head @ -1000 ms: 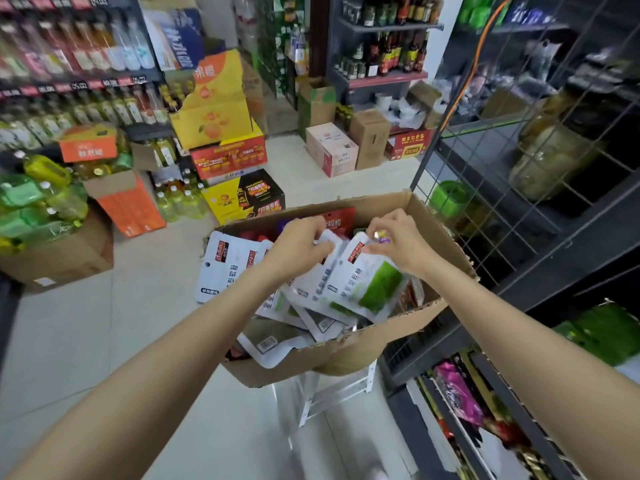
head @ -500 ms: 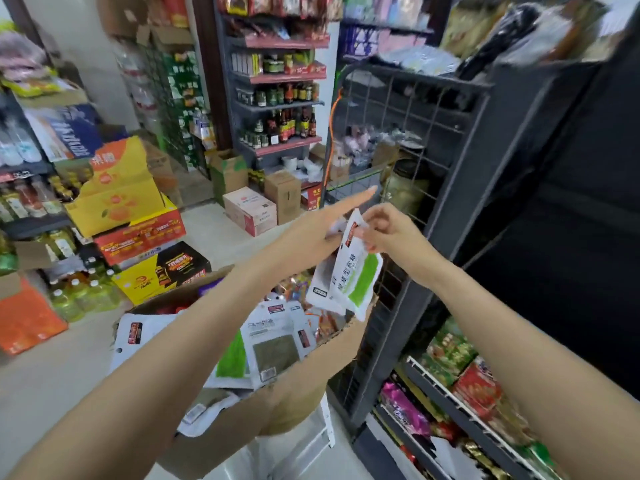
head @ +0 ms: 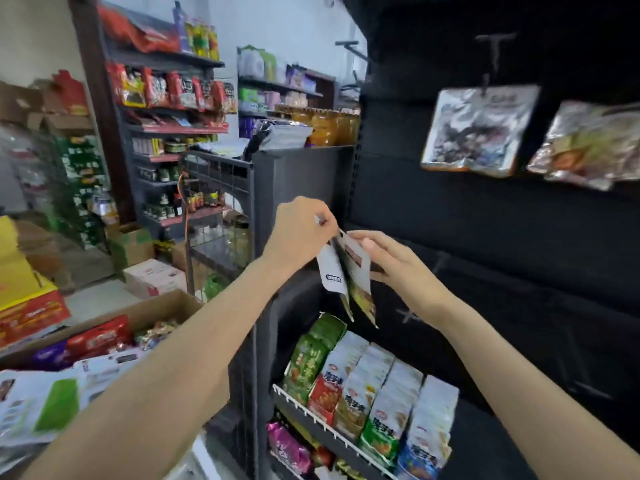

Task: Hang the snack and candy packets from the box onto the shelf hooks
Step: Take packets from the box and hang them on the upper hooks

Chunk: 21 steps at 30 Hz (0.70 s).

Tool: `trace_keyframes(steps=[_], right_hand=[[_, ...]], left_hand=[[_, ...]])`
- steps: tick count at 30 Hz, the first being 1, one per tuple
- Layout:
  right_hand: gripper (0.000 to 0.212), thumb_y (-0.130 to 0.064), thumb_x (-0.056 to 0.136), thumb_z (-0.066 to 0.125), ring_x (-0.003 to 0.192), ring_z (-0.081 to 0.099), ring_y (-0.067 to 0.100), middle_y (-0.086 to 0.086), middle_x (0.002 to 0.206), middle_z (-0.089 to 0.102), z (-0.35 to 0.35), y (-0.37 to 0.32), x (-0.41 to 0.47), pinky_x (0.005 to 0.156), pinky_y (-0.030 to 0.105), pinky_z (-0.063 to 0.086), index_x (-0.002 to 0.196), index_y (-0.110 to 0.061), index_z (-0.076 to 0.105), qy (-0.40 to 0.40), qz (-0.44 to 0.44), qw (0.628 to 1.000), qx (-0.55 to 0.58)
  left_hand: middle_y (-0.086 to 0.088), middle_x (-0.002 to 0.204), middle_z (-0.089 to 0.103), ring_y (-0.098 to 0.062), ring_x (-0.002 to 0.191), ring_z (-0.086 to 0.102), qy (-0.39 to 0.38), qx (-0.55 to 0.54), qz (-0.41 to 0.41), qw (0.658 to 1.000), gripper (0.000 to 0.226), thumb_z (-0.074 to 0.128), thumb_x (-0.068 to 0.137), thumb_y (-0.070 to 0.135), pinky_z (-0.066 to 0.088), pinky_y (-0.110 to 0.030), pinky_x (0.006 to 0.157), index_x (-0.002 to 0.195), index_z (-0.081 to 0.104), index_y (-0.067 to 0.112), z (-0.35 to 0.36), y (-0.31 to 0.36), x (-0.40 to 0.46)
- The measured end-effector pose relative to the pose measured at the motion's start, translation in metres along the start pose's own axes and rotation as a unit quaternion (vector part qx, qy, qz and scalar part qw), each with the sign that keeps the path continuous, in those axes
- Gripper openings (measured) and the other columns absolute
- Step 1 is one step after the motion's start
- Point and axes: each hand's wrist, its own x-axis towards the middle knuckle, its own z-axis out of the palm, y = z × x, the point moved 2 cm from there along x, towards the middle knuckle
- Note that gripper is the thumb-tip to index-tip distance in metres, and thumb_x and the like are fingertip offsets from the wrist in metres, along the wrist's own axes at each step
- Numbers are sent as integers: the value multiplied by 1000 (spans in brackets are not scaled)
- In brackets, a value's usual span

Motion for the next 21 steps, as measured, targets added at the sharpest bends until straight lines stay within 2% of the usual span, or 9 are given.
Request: trace_keyframes(steps=[2,5,7,10,13,16,17,19,21], right_hand=[[45,-44,89,48,115,57,8,-5,122,63,-28,-12,-31,97,25,47,127,-21,56,-24,-16,999,-34],[27,-36,90,57,103,63,2,-17,110,68,-63,-27,-60,95,29,50,118,-37,57,18,-42,994,-95],[27,-35,92,57,98,65,4,-12,106,69,-83,-37,-76,91,35,52,119,-33,58,65,-61,988,-126],[33,-36,89,60,92,66,5,-9,102,70,-105,-47,-99,85,30,53,120,-27,58,104,-73,981,-148],[24,-15,95,55,89,66,9,-6,98,71,-130,-51,-119,82,39,53,113,-26,65,252,-89,943,-197],[28,-10,94,54,91,67,23,2,92,73,-161,-56,-147,83,47,53,98,-33,69,388,-76,907,-147],[25,-13,93,57,91,66,26,4,91,73,-171,-58,-158,83,48,53,90,-34,69,424,-65,895,-127],[14,-16,89,62,90,67,28,7,88,73,-193,-60,-182,82,52,54,84,-26,72,481,-46,871,-84],[10,-16,87,66,88,70,20,0,87,74,-210,-63,-204,83,47,56,86,-23,72,516,-35,855,-46]], left_hand=[[5,77,66,0,58,54,19,-38,-27,999,16,59,85,11,37,-2,61,78,74,12,10,34,3],[7,74,64,-2,67,56,30,-104,-65,992,15,60,85,11,40,-4,55,80,74,13,24,83,7],[10,68,61,-1,65,59,20,-158,-94,983,16,61,85,9,46,-9,54,76,72,14,32,111,11],[0,67,62,-9,63,64,-30,-273,-151,950,20,63,85,3,55,-19,51,65,67,8,46,149,17],[-7,73,65,-19,65,67,-77,-367,-181,909,19,62,86,2,59,-28,59,67,66,2,61,184,19],[-10,83,71,-14,59,68,-138,-441,-157,873,19,58,90,15,58,-27,59,88,69,0,78,220,9],[-7,81,72,-12,58,66,-151,-424,-131,884,25,56,92,27,57,-28,59,89,69,6,82,231,4],[3,81,71,-9,66,60,-152,-347,-51,924,34,54,89,50,50,-30,67,83,69,20,92,250,-5],[8,87,69,-7,78,58,-149,-320,29,935,31,59,84,54,46,-29,75,88,71,25,106,270,-16]])
